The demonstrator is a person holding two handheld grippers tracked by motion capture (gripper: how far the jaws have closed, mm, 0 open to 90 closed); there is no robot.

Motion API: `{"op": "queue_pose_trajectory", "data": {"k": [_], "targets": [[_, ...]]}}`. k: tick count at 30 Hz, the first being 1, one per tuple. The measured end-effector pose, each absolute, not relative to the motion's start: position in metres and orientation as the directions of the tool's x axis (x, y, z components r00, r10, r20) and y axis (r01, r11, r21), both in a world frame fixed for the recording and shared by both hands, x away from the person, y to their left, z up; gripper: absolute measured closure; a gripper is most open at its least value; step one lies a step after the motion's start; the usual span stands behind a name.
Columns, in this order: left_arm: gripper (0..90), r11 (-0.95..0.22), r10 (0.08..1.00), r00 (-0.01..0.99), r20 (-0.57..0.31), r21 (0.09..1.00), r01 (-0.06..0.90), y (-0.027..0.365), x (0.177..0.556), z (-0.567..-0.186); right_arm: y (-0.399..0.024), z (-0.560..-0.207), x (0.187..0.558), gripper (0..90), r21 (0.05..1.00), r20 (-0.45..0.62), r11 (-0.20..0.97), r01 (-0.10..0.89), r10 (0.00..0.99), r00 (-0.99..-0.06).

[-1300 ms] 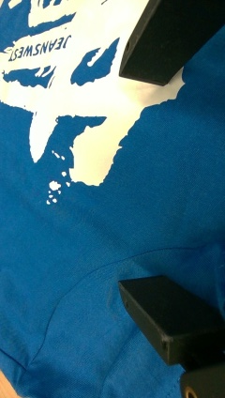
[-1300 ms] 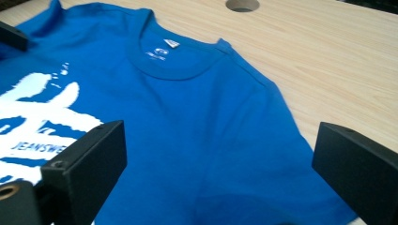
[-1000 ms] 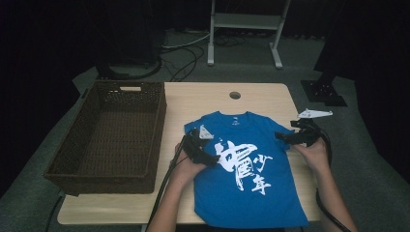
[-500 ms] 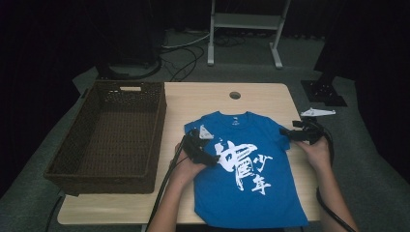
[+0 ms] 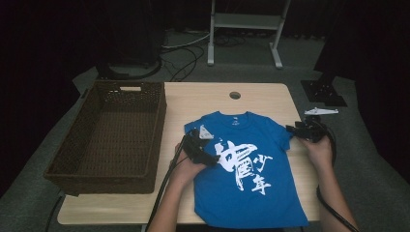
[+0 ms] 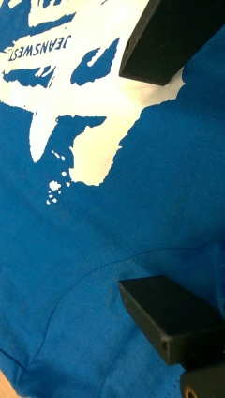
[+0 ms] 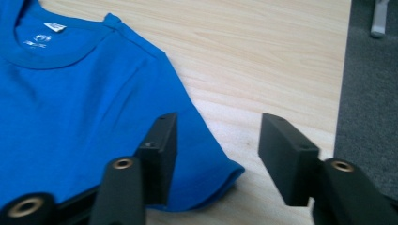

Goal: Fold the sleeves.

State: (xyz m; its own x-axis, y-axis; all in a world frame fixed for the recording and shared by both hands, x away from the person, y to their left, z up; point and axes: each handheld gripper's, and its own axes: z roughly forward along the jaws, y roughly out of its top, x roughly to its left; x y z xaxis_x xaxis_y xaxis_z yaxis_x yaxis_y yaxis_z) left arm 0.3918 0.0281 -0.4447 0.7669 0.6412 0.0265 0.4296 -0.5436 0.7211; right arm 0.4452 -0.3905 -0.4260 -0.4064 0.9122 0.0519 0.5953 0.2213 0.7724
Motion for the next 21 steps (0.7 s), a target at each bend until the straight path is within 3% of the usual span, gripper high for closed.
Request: {"op": "queue_pose_trajectory", "data": {"k": [21], "targets": [[1.1, -0.543, 0.641, 0.767, 0.026, 0.721, 0.43, 0.028, 0.392, -0.445, -0.396, -0.437, 0.444, 76.6, 0.741, 0.042, 0.22, 0.635, 0.928, -0.37]]}}
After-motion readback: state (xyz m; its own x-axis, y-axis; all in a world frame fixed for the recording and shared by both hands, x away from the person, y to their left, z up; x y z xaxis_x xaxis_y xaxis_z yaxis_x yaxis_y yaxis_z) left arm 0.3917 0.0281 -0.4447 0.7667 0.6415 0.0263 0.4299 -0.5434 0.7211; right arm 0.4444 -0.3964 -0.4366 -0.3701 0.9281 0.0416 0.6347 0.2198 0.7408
